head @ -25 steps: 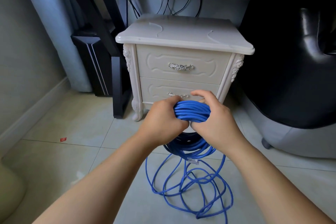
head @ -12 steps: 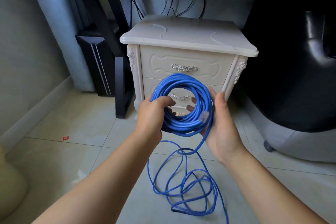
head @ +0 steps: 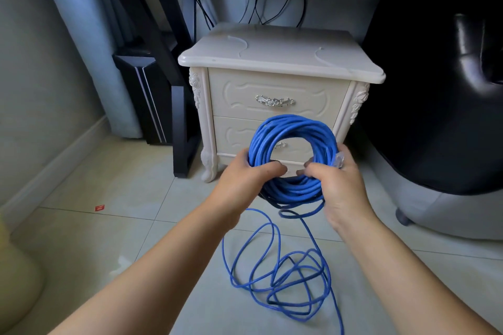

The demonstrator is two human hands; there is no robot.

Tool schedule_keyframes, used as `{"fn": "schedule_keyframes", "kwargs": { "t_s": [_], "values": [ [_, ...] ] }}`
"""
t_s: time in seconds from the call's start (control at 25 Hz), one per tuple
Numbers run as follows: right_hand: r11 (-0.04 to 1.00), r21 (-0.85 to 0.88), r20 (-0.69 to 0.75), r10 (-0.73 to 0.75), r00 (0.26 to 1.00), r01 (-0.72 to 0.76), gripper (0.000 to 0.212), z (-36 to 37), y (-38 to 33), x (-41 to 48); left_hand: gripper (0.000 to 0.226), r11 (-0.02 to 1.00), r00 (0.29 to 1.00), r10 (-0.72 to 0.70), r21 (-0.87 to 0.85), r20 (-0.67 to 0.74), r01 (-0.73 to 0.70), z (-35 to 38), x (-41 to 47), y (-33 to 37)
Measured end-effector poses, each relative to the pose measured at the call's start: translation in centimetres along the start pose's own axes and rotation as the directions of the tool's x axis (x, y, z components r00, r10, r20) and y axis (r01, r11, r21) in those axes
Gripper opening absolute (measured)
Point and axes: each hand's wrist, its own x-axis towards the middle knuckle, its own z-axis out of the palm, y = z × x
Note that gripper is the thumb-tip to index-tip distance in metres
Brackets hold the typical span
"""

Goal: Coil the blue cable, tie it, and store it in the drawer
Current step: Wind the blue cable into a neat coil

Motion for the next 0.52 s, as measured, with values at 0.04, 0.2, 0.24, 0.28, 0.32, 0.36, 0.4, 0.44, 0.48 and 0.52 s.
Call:
{"fn": "schedule_keyframes", "kwargs": {
  "t_s": [0.04,0.2,0.24,0.28,0.32,0.36,0.4,0.44,0.48,0.52],
  "values": [
    [0.995,-0.079,0.045,-0.06,0.997,0.064,0.046,-0.3,-0.2,-0.1,0.052,0.998,0.998,0.055,0.036,0.001,-0.055,-0.3,0.0,0.3],
    [0.845,-0.416,0.323,-0.207,0.923,0.336,0.059,-1.1,-0.8,-0.5,0.077,0.874,0.94,0.284,0.352,0.191,-0.335,-1.4,-0.1,1.1],
    [0.793,-0.475,0.373,-0.21,0.904,0.38,0.059,-1.2,-0.8,-0.6,0.079,0.813,0.924,0.292,0.445,0.247,-0.376,-1.6,-0.1,1.0],
    [0.746,-0.519,0.409,-0.211,0.888,0.417,0.059,-1.3,-0.9,-0.6,0.08,0.76,0.913,0.286,0.511,0.292,-0.401,-1.5,-0.3,0.8],
    [0.708,-0.547,0.435,-0.217,0.874,0.447,0.059,-1.4,-0.9,-0.6,0.079,0.723,0.909,0.275,0.555,0.314,-0.411,-1.4,-0.3,0.6],
    [0.679,-0.564,0.45,-0.224,0.864,0.47,0.059,-1.5,-1.1,-0.8,0.075,0.702,0.914,0.266,0.588,0.306,-0.401,-1.2,-0.4,0.2],
    [0.66,-0.574,0.458,-0.232,0.858,0.485,0.059,-1.5,-1.2,-0.9,0.066,0.693,0.928,0.262,0.618,0.266,-0.373,-0.9,-0.3,-0.1],
    [0.652,-0.579,0.462,-0.233,0.856,0.49,0.06,-1.5,-1.2,-1.0,0.051,0.695,0.941,0.263,0.635,0.211,-0.337,-0.6,-0.2,-0.2],
    [0.655,-0.579,0.459,-0.229,0.858,0.485,0.061,-1.5,-1.2,-1.0,0.035,0.709,0.949,0.271,0.634,0.159,-0.309,-0.3,-0.2,-0.4],
    [0.674,-0.573,0.449,-0.219,0.867,0.467,0.063,-1.5,-1.1,-0.9,0.025,0.733,0.954,0.28,0.617,0.111,-0.287,-0.2,-0.1,-0.4]
  ]
}}
